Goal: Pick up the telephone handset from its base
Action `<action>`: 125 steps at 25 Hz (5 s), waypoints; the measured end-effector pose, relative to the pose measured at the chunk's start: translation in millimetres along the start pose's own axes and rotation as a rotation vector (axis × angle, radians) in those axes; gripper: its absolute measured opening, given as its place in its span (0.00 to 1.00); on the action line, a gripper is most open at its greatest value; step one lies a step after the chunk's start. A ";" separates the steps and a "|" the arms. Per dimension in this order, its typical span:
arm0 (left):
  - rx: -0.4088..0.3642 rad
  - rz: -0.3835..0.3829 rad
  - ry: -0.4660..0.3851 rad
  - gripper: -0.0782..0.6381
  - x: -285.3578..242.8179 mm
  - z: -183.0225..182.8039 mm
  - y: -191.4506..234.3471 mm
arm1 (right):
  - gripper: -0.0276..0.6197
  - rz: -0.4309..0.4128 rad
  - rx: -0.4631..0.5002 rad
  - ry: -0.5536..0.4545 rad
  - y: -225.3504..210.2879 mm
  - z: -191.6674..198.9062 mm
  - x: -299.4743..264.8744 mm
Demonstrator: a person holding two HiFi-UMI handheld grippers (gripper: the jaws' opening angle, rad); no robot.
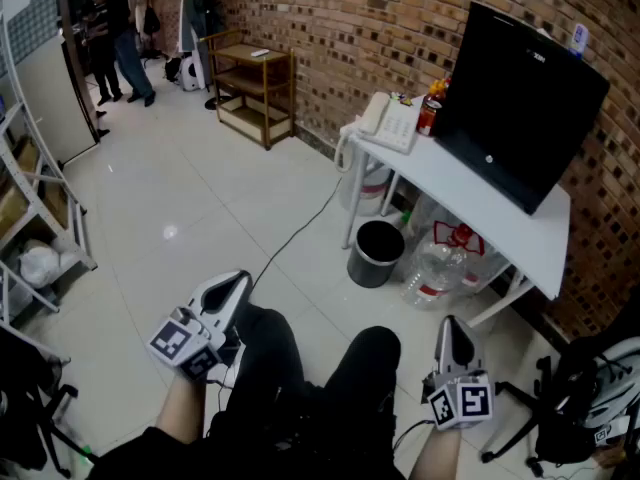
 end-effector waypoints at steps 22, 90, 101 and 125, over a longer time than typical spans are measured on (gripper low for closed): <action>0.000 0.027 -0.015 0.13 -130.6 1.5 76.0 | 0.06 -0.018 -0.037 -0.036 -63.2 -23.0 -128.3; -0.058 -0.063 0.409 0.51 -617.6 33.1 172.4 | 0.06 -0.066 0.079 -0.044 -196.6 -54.1 -437.5; -0.058 -0.153 0.656 0.51 -641.3 75.7 187.1 | 0.06 -0.070 0.019 -0.045 -201.0 -51.8 -437.2; 0.146 0.034 0.174 0.43 -594.6 -3.6 166.1 | 0.06 -0.048 0.121 -0.061 -191.4 -58.0 -432.1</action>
Point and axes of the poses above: the fingertips, and each gripper's own axes: x backward along the fingers, y to its left, z out of its underside, the point moved 3 cm from there along x, backward along the fingers, and after that the axes turned 2 degrees about -y, right-handed, at the moved point
